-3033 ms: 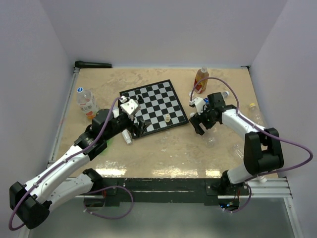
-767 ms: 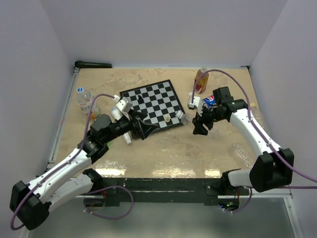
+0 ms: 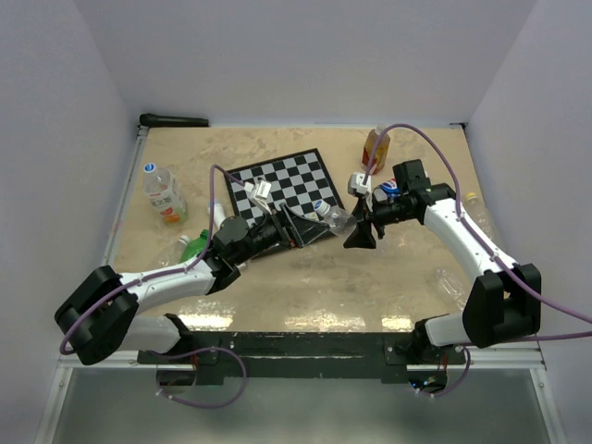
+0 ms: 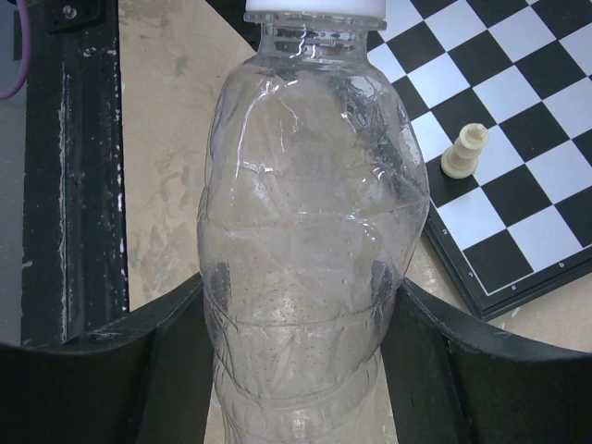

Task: Unscrew the bottle caps
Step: Unscrew the bottle cap from the plastic bottle.

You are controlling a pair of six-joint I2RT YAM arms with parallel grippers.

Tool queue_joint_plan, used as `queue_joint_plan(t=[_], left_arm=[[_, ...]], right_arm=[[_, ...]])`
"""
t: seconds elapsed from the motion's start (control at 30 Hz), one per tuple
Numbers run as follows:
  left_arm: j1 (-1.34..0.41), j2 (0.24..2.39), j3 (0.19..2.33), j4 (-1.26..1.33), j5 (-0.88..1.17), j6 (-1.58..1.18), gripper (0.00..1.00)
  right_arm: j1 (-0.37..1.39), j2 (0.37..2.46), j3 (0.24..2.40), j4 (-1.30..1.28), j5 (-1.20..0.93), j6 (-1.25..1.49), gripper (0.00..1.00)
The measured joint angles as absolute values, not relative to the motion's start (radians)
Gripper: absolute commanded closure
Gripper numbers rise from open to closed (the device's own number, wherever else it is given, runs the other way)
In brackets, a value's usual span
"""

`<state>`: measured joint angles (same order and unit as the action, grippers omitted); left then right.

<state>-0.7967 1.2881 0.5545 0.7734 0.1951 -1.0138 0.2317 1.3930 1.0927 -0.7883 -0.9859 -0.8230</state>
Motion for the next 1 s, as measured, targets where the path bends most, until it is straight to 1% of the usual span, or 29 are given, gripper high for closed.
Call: queue_joint_plan(t=[0.3, 0.5, 0.77, 1.0], left_arm=[[-0.808, 1.311, 0.524, 0.876, 0.160, -1.055, 0.03], [-0.808, 1.311, 0.523, 0.901, 0.146, -1.055, 0.03], [-0.808, 1.307, 0.523, 0.894, 0.114, -1.032, 0.03], [-0.808, 1.254, 0.515, 0.871, 0.072, -1.028, 0.03]], right_arm=[[0.250, 1.393, 1.069, -0.779, -1.007, -0.826, 0.83], [0.262, 1.393, 1.057, -0.769, -1.013, -0.826, 0.82], [0.274, 1.393, 1.044, -0.760, -1.012, -0.826, 0.82], [0.279, 1.393, 1.040, -0.751, -1.011, -0.826, 0.82]])
